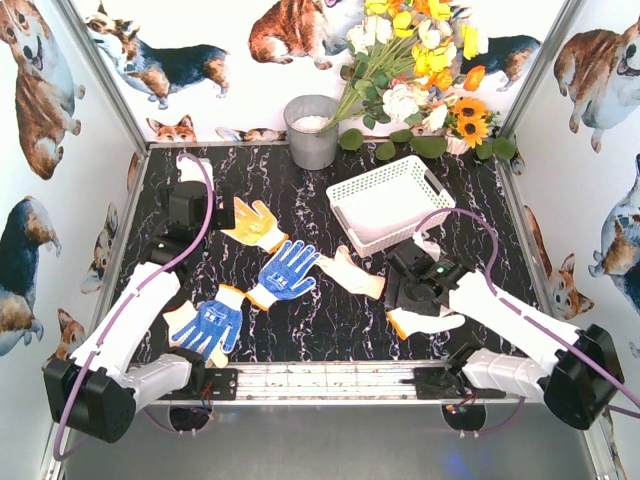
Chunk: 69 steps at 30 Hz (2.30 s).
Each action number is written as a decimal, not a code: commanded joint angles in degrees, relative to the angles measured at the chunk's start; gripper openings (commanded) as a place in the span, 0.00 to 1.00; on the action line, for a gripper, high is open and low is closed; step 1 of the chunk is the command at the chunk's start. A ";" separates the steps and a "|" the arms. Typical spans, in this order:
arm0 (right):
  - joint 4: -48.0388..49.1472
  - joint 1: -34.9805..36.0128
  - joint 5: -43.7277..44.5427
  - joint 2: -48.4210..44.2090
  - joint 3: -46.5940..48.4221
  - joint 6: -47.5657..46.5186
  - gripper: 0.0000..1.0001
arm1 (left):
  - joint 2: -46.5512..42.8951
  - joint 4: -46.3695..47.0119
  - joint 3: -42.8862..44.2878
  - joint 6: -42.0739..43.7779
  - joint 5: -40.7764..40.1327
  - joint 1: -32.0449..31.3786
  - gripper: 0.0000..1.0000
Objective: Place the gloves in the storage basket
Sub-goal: Move the glove to the center of the board.
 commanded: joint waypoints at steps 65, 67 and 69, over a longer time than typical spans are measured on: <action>31.48 25.16 -12.16 4.68 -0.13 -1.96 0.79 | -7.87 -0.45 -21.06 -38.55 40.87 -12.16 0.87; 28.50 23.06 -9.09 0.25 -1.18 -0.95 0.83 | -6.39 0.99 -20.85 -38.94 38.72 -15.93 0.86; 25.92 19.10 -9.58 -2.03 -2.92 0.27 0.84 | -4.75 3.28 -21.20 -39.78 36.99 -19.58 0.85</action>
